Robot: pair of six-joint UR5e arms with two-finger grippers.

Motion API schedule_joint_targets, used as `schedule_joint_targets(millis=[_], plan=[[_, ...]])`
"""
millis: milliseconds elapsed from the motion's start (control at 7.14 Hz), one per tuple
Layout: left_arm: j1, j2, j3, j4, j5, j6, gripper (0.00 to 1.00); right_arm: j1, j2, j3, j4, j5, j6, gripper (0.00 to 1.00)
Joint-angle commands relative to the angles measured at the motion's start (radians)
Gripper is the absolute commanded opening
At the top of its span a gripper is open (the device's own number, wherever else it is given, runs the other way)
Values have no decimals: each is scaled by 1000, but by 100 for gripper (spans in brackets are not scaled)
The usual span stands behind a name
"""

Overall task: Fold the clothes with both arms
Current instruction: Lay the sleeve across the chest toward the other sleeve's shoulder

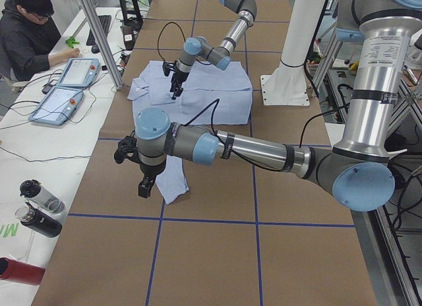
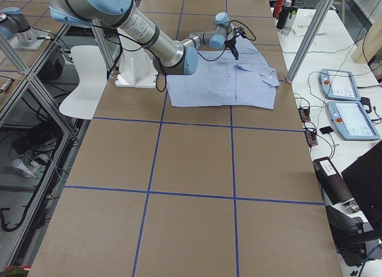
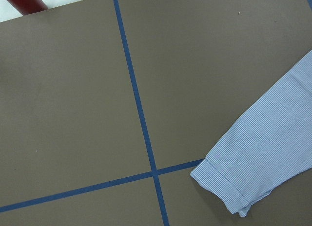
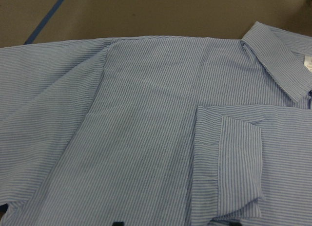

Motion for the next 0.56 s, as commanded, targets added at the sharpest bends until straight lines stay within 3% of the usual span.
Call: schedule_joint_targets(millis=[0,280,420], plan=[[1,-3,3,1,0,-3,100,9,-10,0,1,-14,-2,100],[1,-6,5,0,0,-3,100,30,-28,-3,31,-62,10,99],[1,-7,5,-1,0,-3,100,30,-45,-38,106,-78,71,99]])
